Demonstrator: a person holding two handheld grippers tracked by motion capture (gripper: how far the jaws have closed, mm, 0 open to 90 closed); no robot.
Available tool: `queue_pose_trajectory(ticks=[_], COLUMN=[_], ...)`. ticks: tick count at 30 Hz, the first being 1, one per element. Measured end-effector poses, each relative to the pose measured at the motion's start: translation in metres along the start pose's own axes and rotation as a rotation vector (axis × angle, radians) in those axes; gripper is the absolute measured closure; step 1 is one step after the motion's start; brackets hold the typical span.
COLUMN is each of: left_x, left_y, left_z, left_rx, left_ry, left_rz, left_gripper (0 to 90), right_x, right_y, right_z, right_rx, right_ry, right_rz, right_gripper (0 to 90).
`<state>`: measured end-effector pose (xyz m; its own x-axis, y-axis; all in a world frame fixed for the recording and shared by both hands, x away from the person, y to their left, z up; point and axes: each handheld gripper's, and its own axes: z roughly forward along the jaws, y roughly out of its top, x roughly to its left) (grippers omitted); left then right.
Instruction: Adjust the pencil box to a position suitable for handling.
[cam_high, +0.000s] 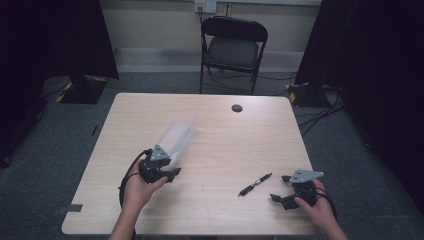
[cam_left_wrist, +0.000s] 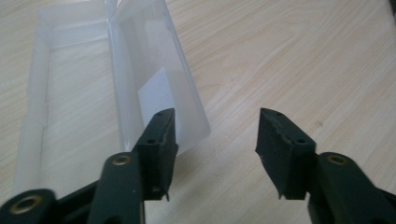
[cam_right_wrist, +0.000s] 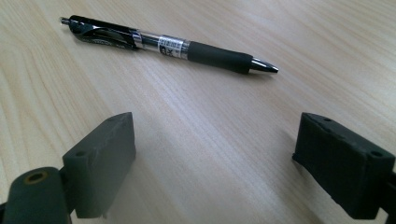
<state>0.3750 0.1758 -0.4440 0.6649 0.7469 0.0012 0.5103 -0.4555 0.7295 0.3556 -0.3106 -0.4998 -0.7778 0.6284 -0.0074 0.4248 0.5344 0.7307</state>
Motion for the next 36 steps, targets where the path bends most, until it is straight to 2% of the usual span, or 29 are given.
queue_pose_trajectory(ticks=[2,3,4,8,11,13,16,21,23,24,27,29,34,36], left_x=[0.0,-0.001,0.0,-0.001,-0.001,0.001,0.001,0.004,0.003,0.004,0.004,0.006,0.011,0.014], left_y=[-0.004,-0.007,-0.008,-0.015,-0.017,-0.018,-0.017,-0.017,-0.018,-0.019,-0.023,-0.025,-0.034,-0.036], left_z=[-0.002,-0.003,-0.005,-0.01,-0.012,-0.013,-0.015,-0.02,-0.022,-0.024,-0.027,-0.03,-0.032,-0.034], left_rx=[-0.006,-0.024,-0.019,-0.023,-0.039,-0.03,-0.041,-0.034,-0.032,-0.04,-0.036,-0.037,-0.044,-0.037], left_ry=[-0.001,-0.011,-0.01,-0.002,-0.002,-0.003,0.003,0.001,0.003,0.009,0.01,0.023,0.013,0.028], left_rz=[-0.004,-0.021,-0.018,-0.017,-0.034,-0.017,-0.036,-0.021,-0.039,-0.025,-0.055,-0.051,-0.078,-0.082], left_gripper=[39.0,36.0,34.2,32.2,31.7,31.6,31.5,31.2,31.1,30.9,30.5,30.0,28.6,28.3], right_x=[0.0,0.0,0.0,0.0,0.0,0.0,0.0,0.0,0.0,0.0,0.0,0.0,0.0,0.0], right_y=[0.0,0.0,0.0,0.0,0.0,0.0,0.0,0.0,0.0,0.0,0.0,0.0,0.0,0.0], right_z=[0.0,0.0,0.0,0.0,0.0,0.0,0.0,0.0,0.0,0.0,0.0,0.0,0.0,0.0], right_rx=[0.001,0.001,0.0,0.001,0.001,0.0,0.001,0.0,0.0,0.001,0.001,0.001,0.001,0.001], right_ry=[0.0,0.0,0.0,0.001,0.0,0.0,0.0,0.0,0.0,0.0,0.0,0.001,0.0,0.0], right_rz=[0.002,0.001,0.002,0.002,0.001,0.002,0.001,0.001,0.0,0.001,0.002,0.002,0.002,0.002], right_gripper=[11.4,11.5,11.5,11.5,11.5,11.5,11.4,11.5,11.5,11.5,11.5,11.5,11.4,11.5])
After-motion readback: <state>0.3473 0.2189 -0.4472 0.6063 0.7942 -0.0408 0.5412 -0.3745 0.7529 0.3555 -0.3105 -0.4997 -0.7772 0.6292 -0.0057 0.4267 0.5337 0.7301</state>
